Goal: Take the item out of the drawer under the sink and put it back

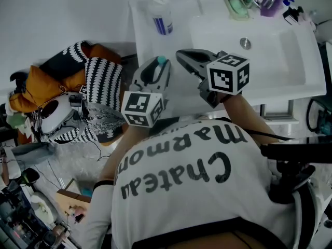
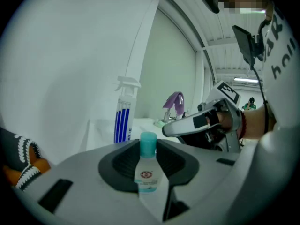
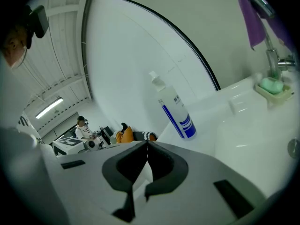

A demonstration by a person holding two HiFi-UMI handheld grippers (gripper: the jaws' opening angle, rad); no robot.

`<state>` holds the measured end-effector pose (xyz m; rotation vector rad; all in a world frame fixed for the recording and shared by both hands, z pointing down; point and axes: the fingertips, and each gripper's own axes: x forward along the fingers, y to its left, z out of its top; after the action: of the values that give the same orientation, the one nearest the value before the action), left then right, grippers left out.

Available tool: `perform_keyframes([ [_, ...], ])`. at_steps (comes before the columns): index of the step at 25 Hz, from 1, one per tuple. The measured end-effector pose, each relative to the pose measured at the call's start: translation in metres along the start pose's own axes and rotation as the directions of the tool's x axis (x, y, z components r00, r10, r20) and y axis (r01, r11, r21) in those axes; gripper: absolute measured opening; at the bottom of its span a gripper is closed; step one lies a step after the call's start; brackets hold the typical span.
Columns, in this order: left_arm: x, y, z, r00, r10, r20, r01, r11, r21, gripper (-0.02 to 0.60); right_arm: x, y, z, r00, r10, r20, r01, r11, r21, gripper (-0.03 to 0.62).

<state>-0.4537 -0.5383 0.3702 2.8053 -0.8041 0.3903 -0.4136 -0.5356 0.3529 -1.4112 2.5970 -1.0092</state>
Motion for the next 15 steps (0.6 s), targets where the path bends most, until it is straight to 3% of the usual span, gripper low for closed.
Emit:
perform_keyframes([
  [9,0.0004,0.0062,0.0016,1.0,0.018,0.008,-0.018,0.999,-0.036,0.1,0.0028,0.0012,0.0024,1.0,0.012,-0.008,-0.012,1.0,-0.005,0.009],
  [15,0.002,0.003,0.0021,1.0,0.014,0.014,-0.014,1.0,-0.02,0.1,0.0057,0.002,0.0023,1.0,0.022,-0.016,-0.022,1.0,-0.008,0.009],
])
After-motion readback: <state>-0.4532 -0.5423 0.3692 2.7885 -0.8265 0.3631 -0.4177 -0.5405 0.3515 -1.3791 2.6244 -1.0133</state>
